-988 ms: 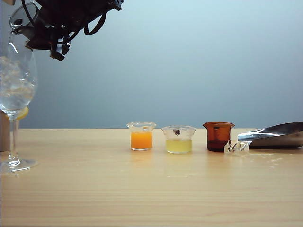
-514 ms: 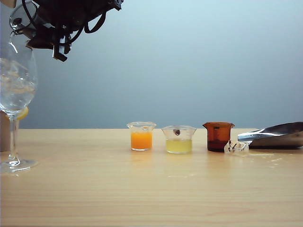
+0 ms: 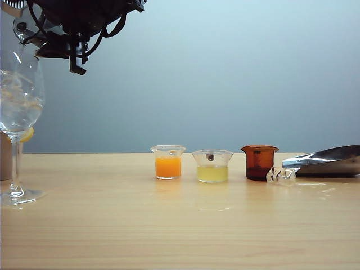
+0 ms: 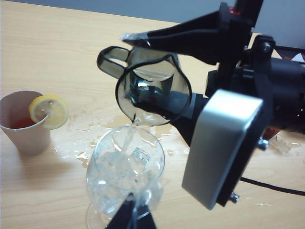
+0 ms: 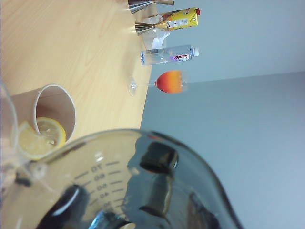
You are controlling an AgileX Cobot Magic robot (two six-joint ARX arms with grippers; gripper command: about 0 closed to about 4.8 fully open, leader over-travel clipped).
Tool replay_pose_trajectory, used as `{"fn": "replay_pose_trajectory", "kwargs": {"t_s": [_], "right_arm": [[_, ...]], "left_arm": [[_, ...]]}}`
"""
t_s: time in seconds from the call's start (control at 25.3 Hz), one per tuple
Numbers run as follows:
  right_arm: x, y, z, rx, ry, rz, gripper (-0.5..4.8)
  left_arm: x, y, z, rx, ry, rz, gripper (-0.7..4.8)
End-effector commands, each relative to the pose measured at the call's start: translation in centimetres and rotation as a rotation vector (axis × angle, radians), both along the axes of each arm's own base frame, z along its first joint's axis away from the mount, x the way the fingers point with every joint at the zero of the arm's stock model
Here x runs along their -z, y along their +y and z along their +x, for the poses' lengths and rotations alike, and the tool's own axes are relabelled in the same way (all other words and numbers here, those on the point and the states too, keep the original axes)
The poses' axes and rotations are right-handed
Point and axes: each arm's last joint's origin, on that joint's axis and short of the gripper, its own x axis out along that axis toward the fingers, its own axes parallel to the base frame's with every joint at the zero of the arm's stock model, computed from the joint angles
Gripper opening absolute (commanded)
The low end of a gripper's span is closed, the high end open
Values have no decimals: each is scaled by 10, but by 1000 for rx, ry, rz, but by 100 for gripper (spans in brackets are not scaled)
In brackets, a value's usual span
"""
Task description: Pick up the first measuring cup from the left, pour the coconut rum inside into the goblet, and finally put the measuring cup back in its original place.
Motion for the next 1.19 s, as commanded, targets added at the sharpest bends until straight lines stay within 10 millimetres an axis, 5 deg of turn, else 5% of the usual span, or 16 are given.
{"fn": "replay_pose_trajectory", "kwargs": {"t_s": [0.04,0.71,1.19], "right_arm": [[-10,-1,-3,-6,-49,21,-2],[-10,1,-5,-14,-87,1,-2],[-16,-14,14,90,311,284,-2]], "left_arm": [[-3,0,-1,2,-19,0,-5],[-3,0,-1,2,-19,0,-5],[-2,0,-1,2,-13,0,-5]]}}
